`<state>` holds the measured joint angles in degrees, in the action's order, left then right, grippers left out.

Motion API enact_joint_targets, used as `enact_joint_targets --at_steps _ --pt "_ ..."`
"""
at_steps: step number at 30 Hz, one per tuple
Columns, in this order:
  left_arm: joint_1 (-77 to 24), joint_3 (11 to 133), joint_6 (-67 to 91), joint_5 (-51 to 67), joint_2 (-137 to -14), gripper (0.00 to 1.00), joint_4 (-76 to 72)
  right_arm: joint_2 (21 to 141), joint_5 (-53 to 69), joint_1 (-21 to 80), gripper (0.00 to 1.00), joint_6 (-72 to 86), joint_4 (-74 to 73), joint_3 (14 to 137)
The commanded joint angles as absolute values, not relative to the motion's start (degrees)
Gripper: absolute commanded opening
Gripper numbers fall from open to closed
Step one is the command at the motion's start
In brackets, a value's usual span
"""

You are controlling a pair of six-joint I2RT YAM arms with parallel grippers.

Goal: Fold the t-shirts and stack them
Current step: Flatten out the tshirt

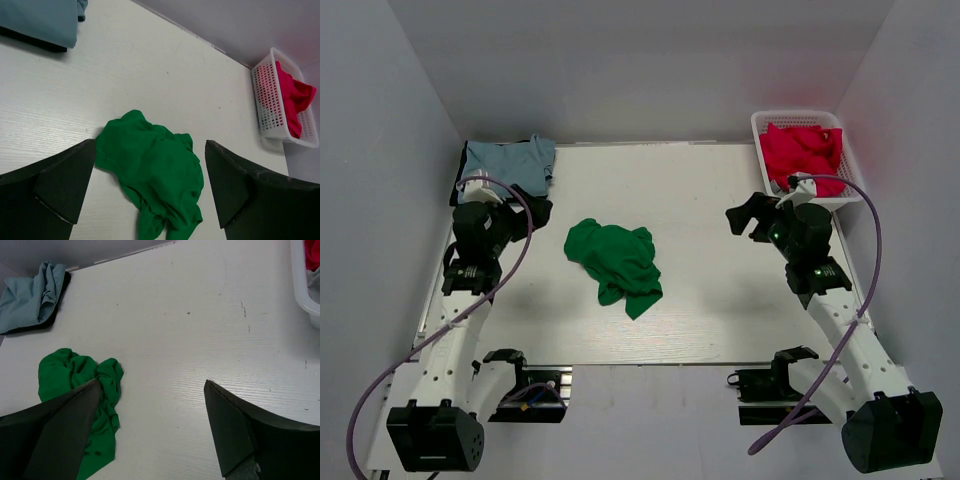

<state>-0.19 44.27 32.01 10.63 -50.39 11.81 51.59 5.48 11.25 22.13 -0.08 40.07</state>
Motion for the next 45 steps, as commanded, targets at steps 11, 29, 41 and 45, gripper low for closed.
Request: enact_joint_targets --at_steps 11,29,41,45 --pt "-0.3 44.1 34.5 12.0 -67.6 1.00 18.9 59.6 -9.5 11.4 0.90 27.6 -11.1 46.9" --pt "-2.6 40.7 33.9 18.4 -90.2 0.73 9.2 72.5 9.9 31.9 0.90 12.5 -9.4 44.3" --pt "-6.5 45.0 33.4 17.1 -97.6 0.00 9.0 79.1 -1.7 44.5 0.90 10.4 -7.6 41.3" --pt "-6.5 45.0 33.4 16.0 -94.1 0.00 9.7 85.9 -3.9 48.0 0.90 10.1 -4.5 42.8"
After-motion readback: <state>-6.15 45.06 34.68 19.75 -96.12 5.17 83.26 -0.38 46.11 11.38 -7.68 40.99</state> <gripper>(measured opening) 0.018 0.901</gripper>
